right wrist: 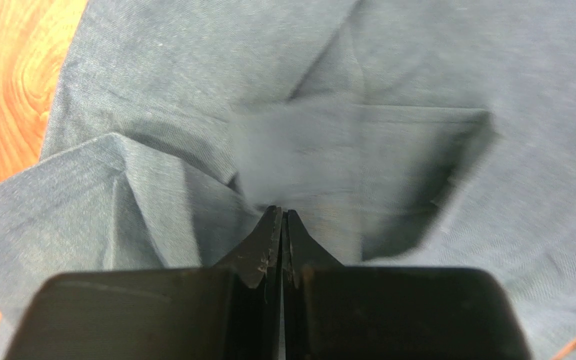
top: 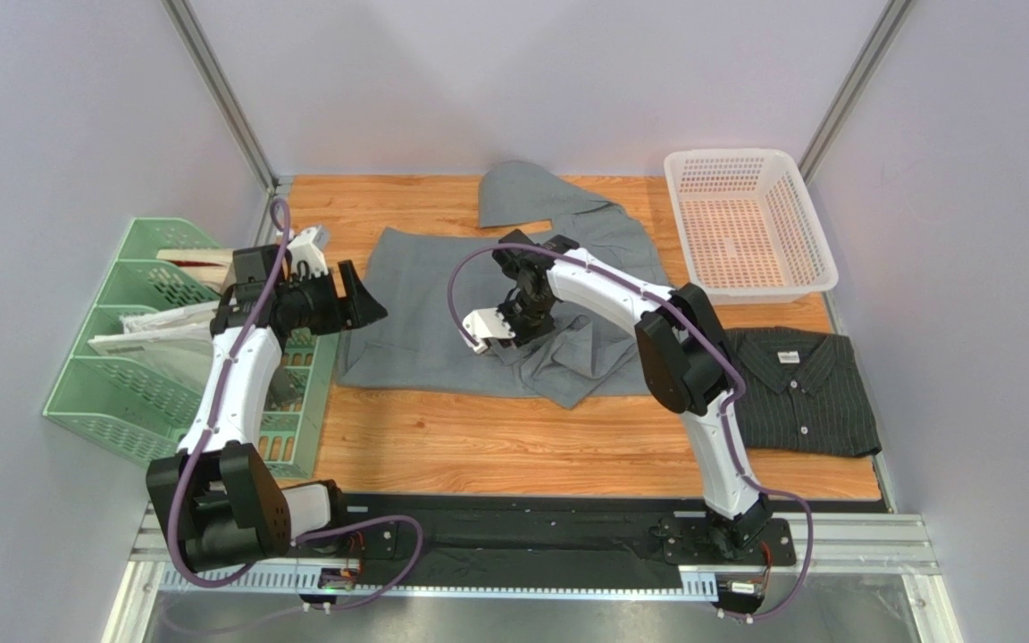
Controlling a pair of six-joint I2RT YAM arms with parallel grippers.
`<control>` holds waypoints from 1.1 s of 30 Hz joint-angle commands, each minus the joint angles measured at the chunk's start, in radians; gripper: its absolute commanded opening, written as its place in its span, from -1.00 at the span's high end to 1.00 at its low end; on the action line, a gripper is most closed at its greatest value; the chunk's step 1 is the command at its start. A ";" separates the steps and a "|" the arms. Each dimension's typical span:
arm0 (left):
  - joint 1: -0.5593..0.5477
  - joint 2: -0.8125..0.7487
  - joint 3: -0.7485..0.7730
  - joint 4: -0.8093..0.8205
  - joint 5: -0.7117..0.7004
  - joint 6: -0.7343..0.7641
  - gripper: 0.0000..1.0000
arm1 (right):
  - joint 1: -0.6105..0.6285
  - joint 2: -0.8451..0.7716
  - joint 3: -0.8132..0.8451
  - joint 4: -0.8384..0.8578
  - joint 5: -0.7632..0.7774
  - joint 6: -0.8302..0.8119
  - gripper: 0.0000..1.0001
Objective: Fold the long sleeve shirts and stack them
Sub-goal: Fold the shirt
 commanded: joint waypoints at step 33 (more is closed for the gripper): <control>-0.004 -0.027 0.035 0.025 0.080 0.050 -0.57 | -0.041 0.120 0.203 -0.096 -0.157 0.179 -0.58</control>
